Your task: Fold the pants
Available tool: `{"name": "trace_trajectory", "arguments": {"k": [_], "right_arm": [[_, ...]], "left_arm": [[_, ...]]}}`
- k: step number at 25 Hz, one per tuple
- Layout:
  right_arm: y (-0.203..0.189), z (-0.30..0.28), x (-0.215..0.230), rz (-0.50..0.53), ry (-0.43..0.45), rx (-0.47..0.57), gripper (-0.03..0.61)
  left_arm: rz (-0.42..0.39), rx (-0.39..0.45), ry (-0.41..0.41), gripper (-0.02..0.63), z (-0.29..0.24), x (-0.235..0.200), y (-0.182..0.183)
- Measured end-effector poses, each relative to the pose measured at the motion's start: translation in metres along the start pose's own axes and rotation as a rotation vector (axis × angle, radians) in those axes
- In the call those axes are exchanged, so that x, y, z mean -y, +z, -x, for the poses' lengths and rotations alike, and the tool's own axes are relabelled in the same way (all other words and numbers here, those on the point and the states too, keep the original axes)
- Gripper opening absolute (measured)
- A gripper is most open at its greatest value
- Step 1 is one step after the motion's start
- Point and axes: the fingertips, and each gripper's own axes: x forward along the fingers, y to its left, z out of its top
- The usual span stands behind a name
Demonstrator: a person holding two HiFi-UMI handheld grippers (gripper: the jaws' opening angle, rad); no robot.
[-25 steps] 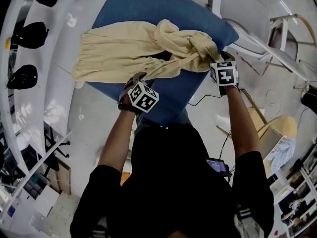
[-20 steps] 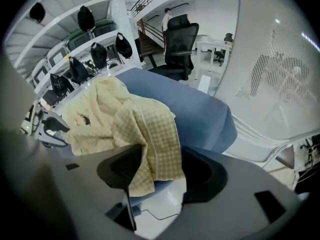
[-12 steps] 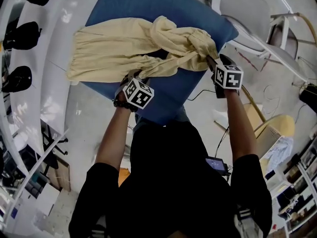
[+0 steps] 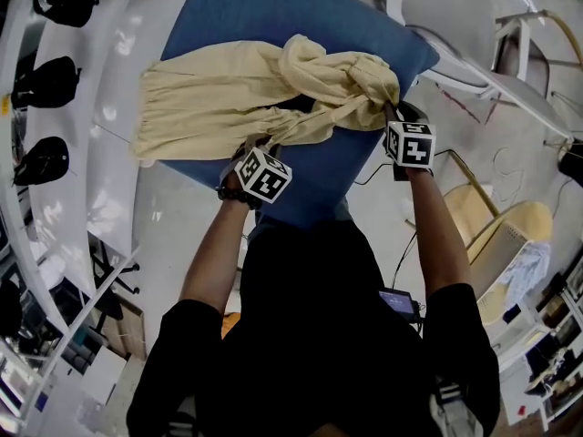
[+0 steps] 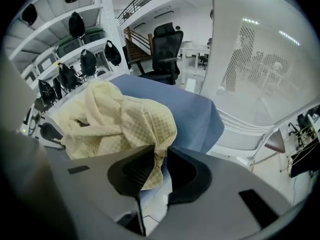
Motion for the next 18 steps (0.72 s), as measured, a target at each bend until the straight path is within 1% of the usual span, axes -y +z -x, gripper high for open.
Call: {"name": "trace_trajectory", "arguments": {"k": [1,3,5,7,11,14,18], "right_arm": [[0.0,0.003,0.0,0.01,-0.008,0.007,0.075],[-0.001,0.007,0.002,-0.009,-0.01,0.017,0.06],[-0.004,0.014,0.007,-0.047,-0.004,0.028,0.054],[-0.008,0.024,0.013,-0.065,-0.011,0.042,0.051],[-0.022,0.055,0.038,-0.053,-0.102,0.056,0.048],[-0.045,0.071,0.052,-0.073,-0.141,0.026,0.049],[-0.068,0.083,0.06,-0.052,-0.197,-0.014,0.049]], "left_arm": [[-0.005,0.002,0.002,0.086,0.0,0.0,0.0],[-0.014,0.003,0.005,0.066,0.001,0.0,0.0],[-0.014,0.005,0.006,0.058,0.003,0.0,0.0],[-0.011,0.01,0.009,0.058,0.006,0.002,0.0],[-0.018,0.014,0.026,0.058,0.013,0.005,-0.003],[-0.05,0.011,0.037,0.057,0.018,0.01,-0.005],[-0.103,0.013,0.039,0.057,0.025,0.021,-0.002]]}}
